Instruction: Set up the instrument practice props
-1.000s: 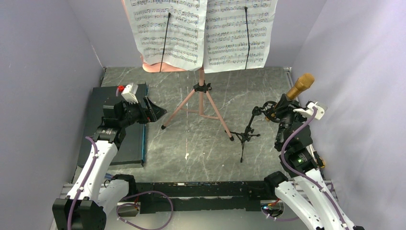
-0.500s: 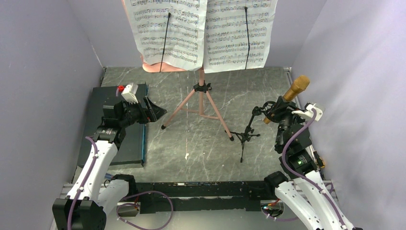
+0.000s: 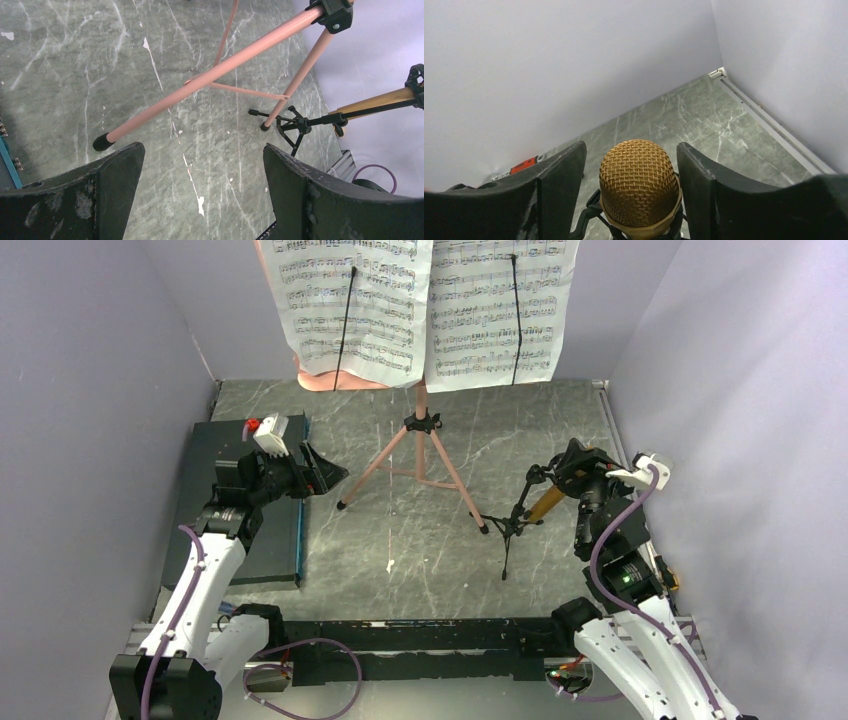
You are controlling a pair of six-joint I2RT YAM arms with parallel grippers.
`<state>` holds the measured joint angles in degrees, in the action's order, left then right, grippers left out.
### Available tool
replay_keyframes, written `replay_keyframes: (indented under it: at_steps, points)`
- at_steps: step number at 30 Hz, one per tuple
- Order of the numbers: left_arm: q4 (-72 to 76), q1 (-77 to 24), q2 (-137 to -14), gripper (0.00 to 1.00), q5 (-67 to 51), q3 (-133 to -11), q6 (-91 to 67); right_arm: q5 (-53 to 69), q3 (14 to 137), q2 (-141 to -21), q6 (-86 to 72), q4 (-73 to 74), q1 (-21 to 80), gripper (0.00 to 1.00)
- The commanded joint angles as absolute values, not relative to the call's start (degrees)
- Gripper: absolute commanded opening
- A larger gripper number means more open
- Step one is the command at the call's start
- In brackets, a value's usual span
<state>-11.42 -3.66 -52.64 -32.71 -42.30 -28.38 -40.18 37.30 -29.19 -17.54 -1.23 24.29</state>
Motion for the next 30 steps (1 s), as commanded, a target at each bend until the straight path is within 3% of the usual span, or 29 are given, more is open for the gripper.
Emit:
replay_keyframes:
  at_steps: [1, 4, 15, 30]
  points:
    - [-9.1, -3.4, -51.8, 0.94, -33.4, -41.7, -29.1, -39.5, 40.3, -28.9, -18.0, -1.6, 24.3, 0.73]
    - [-9.0, -3.3, -52.0, 0.94, -33.5, -41.7, -29.3, -39.5, 40.8, -29.1, -18.0, -1.2, 24.4, 0.83]
    - [-6.2, -3.4, -53.3, 0.94, -34.1, -41.3, -31.2, -37.4, 43.3, -30.8, -15.4, -2.1, 24.4, 0.99]
    - [-0.4, -3.3, -54.1, 0.94, -33.3, -40.1, -33.0, -28.2, 59.3, -41.4, -15.4, 5.6, 22.7, 0.99]
